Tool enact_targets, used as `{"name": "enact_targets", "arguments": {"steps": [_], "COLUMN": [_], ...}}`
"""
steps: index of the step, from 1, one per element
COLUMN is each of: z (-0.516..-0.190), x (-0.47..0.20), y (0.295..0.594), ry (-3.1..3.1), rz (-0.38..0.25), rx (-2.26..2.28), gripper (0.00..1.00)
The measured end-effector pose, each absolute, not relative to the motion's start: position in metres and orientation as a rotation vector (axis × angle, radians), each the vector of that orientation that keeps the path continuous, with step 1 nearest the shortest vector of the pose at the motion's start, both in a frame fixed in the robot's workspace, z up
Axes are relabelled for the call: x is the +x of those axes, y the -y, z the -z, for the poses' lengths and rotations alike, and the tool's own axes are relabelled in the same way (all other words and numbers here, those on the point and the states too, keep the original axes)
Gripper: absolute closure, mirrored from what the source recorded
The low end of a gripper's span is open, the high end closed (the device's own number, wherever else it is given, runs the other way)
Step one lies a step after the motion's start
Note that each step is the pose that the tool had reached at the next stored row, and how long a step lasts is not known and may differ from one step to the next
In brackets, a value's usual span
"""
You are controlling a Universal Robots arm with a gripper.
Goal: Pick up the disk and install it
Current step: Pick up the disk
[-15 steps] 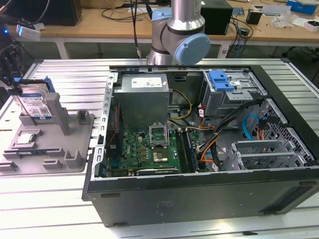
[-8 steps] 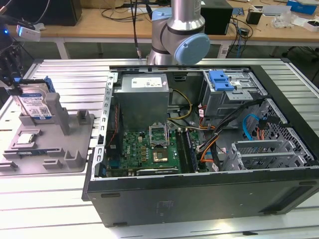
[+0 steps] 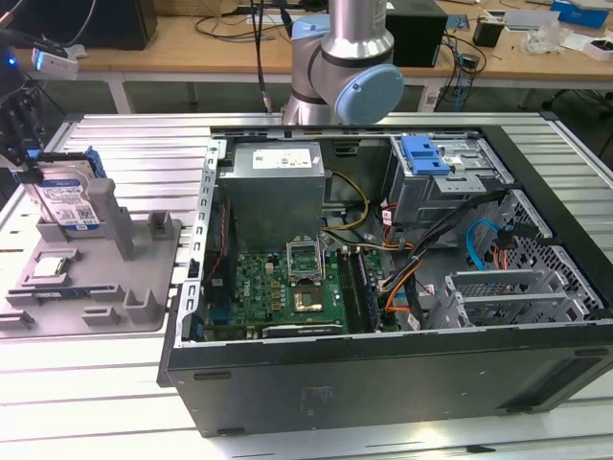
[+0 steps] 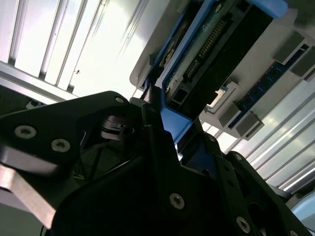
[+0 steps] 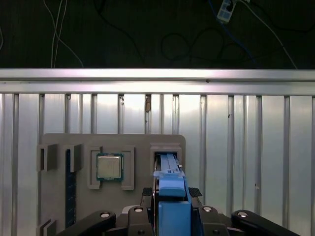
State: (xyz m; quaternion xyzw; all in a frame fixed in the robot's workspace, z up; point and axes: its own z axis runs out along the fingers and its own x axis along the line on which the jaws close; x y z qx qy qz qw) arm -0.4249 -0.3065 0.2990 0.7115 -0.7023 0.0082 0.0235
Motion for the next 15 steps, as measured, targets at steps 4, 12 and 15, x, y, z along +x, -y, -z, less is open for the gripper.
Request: {"name": "enact_targets", "arguments": {"steps": [4,12,15], "z": [-0.2992,-0.3052,-0.3084], "x": [-0.4249,-0.4249,-0.4249], "y": [0.3065,0.3065,0.3065], "ry": [2.174,2.174,2.174], "rz": [-0.026,-0.026,-0.025], "rx": [2.203,2.203,2.202], "gripper": [0.63,0.63,0.63]}}
